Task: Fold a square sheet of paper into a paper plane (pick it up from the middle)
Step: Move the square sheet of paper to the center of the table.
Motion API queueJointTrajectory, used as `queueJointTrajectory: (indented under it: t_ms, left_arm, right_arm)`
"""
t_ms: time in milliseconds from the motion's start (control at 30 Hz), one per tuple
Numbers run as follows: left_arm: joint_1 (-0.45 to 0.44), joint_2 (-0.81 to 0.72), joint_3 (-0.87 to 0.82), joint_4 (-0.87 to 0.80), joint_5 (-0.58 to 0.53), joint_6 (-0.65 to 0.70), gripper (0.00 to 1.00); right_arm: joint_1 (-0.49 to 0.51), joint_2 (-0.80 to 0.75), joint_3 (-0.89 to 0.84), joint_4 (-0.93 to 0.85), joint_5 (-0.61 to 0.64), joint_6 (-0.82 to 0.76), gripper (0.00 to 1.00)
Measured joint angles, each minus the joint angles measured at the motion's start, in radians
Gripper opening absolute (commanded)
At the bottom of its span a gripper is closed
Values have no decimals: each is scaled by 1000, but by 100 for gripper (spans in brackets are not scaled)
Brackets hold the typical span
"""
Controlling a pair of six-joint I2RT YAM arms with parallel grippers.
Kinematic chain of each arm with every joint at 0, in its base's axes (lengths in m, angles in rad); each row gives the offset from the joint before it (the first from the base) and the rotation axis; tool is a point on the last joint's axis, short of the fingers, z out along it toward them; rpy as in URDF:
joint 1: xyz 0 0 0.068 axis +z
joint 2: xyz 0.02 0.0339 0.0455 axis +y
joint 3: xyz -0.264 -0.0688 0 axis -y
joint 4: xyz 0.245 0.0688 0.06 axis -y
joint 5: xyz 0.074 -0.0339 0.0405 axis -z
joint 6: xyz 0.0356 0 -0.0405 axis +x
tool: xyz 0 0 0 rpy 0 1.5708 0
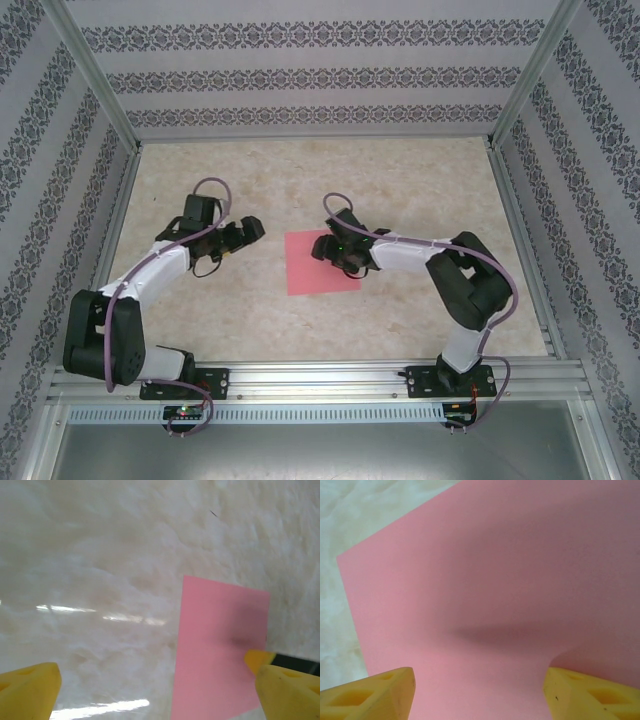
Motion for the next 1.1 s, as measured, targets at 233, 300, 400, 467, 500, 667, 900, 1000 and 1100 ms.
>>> queueJointTrajectory:
  t_ms: [233, 300, 400, 467, 500, 667, 900, 1000, 1100]
  left_arm:
    - [-153, 45, 5, 68, 19, 2, 100]
    - [-154, 45, 5, 69, 18, 6, 100]
    - [-154, 39, 5, 66, -10, 28, 100]
    - [-153, 18, 5, 64, -35, 45, 100]
    - [-153, 5, 5, 64, -46, 52, 100]
    - [-153, -72, -5, 80, -110, 81, 100]
    - [-153, -154, -128, 178, -166, 72, 100]
    - [-151, -118, -81, 129, -166, 74, 100]
    - [-151, -87, -53, 120, -142, 75, 100]
  right_arm:
    - [-42, 17, 84, -174, 29, -104, 72]
    - [-35, 33, 131, -229, 55, -115, 73]
    - [-14, 19, 156, -264, 103, -117, 76]
    - [8, 2, 165, -282, 117, -133, 78]
    - [19, 1, 182, -307, 129, -146, 79]
    - [81, 2, 306, -437, 275, -241, 92]
    - [108, -2, 293, -464, 319, -384, 98]
    - [74, -2, 282, -465, 270, -401, 98]
    - [50, -1, 282, -479, 245, -416, 98]
